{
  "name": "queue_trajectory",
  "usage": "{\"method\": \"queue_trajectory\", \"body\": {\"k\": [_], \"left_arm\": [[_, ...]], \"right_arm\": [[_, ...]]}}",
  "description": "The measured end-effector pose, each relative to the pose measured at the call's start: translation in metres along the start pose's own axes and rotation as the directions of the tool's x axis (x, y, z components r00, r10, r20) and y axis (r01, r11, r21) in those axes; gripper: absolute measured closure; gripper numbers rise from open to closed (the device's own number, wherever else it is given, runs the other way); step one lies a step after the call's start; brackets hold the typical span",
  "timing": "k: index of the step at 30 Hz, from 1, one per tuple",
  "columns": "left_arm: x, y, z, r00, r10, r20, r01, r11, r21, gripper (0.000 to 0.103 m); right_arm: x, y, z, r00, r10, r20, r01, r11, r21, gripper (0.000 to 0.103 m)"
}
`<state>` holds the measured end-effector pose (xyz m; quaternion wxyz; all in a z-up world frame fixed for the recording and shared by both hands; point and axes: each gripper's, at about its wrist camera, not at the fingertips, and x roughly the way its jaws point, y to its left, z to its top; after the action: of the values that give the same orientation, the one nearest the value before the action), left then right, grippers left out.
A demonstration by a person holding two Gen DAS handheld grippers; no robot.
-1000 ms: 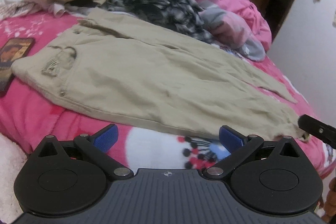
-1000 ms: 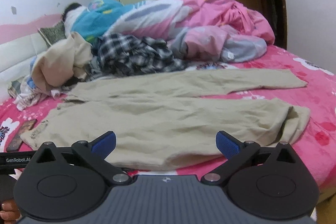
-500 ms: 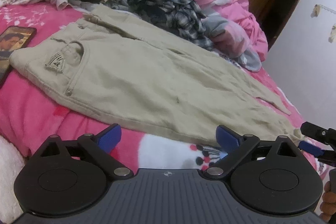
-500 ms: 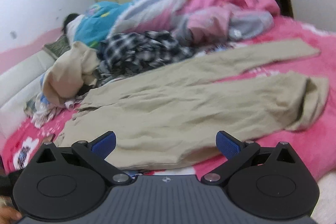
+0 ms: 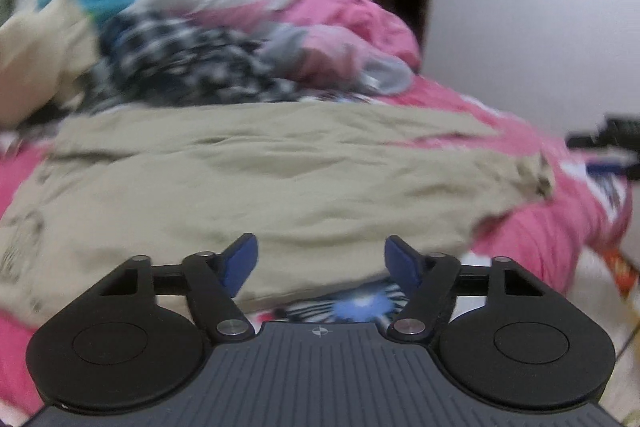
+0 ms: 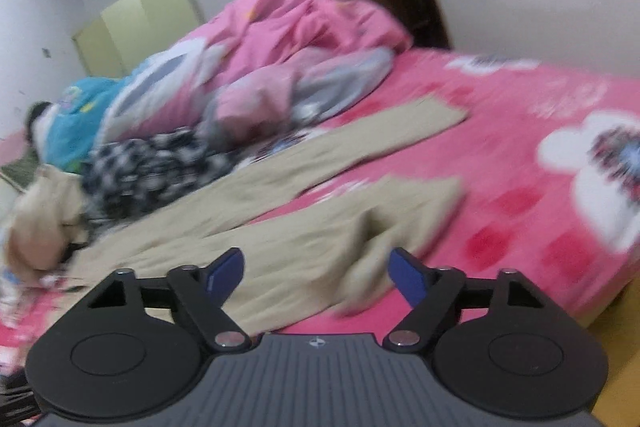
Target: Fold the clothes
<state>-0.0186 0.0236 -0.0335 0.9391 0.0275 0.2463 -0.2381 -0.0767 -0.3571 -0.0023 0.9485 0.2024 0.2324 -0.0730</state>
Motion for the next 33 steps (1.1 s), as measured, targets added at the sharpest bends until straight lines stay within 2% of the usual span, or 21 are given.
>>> {"method": "queue_trajectory", "body": {"k": [3,5,9,12,13,15,16,17,21,23,25,28,31,33], "left_arm": [[0.011,-0.020,-0.002,1.000,-0.011,-0.024,0.013,0.997,0.083,0.045],[0.016,-0.030,-0.005,0.999,-0.011,-0.041,0.017,0.992,0.126,0.048],[0.024,-0.043,-0.009,0.997,-0.007,-0.072,0.020,0.981,0.193,0.050],[0.030,-0.047,-0.011,0.995,-0.009,-0.098,0.030,0.977,0.212,0.050],[0.032,-0.047,-0.012,0.995,-0.006,-0.104,0.028,0.977,0.211,0.050],[0.036,-0.048,-0.013,0.993,-0.001,-0.117,0.026,0.977,0.210,0.050],[0.038,-0.048,-0.013,0.992,0.002,-0.123,0.024,0.978,0.209,0.050],[0.039,-0.047,-0.013,0.992,0.001,-0.125,0.024,0.980,0.199,0.050],[0.042,-0.047,-0.010,0.991,0.005,-0.131,0.017,0.985,0.170,0.050],[0.043,-0.046,-0.009,0.991,0.004,-0.131,0.017,0.987,0.158,0.050],[0.044,-0.046,-0.010,0.991,0.004,-0.132,0.015,0.990,0.141,0.050],[0.044,-0.045,-0.009,0.991,0.005,-0.134,0.012,0.992,0.129,0.050],[0.044,-0.045,-0.008,0.991,0.005,-0.136,0.012,0.992,0.125,0.049],[0.045,-0.044,-0.008,0.991,0.003,-0.137,0.012,0.994,0.107,0.048]], "right_arm": [[0.015,-0.030,0.008,1.000,-0.030,0.006,0.030,0.998,0.061,0.029],[0.031,-0.055,0.014,1.000,-0.023,-0.006,0.024,0.987,0.156,0.034],[0.070,-0.102,0.025,0.998,0.033,-0.046,-0.015,0.935,0.353,0.039],[0.109,-0.123,0.028,0.988,0.094,-0.124,-0.033,0.905,0.423,0.039],[0.118,-0.126,0.027,0.985,0.106,-0.139,-0.036,0.903,0.429,0.044],[0.123,-0.126,0.030,0.982,0.142,-0.126,-0.075,0.901,0.427,0.061],[0.123,-0.126,0.033,0.979,0.167,-0.114,-0.103,0.898,0.427,0.084],[0.123,-0.124,0.037,0.976,0.195,-0.098,-0.136,0.895,0.426,0.090],[0.105,-0.097,0.063,0.966,0.259,-0.002,-0.244,0.912,0.330,0.094],[0.097,-0.069,0.073,0.949,0.314,0.026,-0.309,0.915,0.259,0.094],[0.096,-0.030,0.073,0.930,0.368,0.013,-0.365,0.917,0.161,0.094],[0.100,0.035,0.048,0.907,0.416,-0.062,-0.418,0.908,-0.020,0.094],[0.112,0.090,-0.002,0.900,0.391,-0.191,-0.425,0.884,-0.195,0.091],[0.121,0.110,-0.033,0.891,0.352,-0.287,-0.428,0.864,-0.267,0.078]]}}
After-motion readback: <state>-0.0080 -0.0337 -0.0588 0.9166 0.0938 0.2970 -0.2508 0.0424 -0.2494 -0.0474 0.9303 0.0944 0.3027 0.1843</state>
